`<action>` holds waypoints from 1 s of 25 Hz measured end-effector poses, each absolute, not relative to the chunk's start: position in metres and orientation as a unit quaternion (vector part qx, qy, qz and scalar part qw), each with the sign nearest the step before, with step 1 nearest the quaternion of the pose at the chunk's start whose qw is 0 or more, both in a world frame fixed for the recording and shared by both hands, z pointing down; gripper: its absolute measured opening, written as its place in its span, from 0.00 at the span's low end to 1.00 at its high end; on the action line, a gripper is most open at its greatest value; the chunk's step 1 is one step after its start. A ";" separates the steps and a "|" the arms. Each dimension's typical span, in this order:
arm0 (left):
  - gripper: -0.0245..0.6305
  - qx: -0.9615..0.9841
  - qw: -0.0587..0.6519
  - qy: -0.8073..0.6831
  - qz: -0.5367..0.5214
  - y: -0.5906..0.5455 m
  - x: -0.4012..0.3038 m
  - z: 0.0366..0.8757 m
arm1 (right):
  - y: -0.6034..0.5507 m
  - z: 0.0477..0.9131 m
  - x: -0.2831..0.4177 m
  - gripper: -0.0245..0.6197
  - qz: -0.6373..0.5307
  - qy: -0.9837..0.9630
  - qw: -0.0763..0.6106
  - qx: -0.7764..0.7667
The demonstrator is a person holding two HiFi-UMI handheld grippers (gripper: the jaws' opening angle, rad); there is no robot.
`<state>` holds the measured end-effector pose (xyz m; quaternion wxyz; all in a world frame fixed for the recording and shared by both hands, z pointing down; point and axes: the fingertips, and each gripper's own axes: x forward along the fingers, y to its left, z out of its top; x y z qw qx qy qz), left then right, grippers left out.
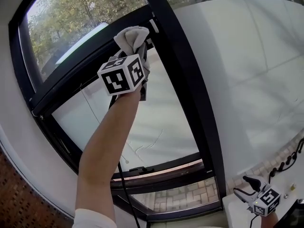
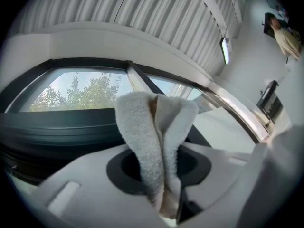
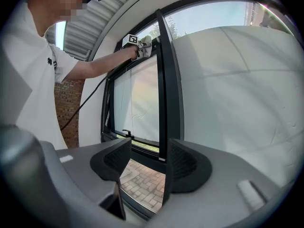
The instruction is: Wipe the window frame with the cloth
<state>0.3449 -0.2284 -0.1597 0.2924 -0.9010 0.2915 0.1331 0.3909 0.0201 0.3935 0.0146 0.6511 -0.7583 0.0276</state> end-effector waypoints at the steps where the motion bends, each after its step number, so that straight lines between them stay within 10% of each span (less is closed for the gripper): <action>1: 0.25 -0.901 0.298 0.286 0.129 -0.224 0.353 -0.159 | 0.024 0.396 0.392 0.42 0.030 -0.755 0.014 0.655; 25: 0.25 -0.893 0.380 0.234 0.052 -0.199 0.397 -0.052 | 0.039 0.408 0.371 0.42 0.046 -0.746 0.015 0.664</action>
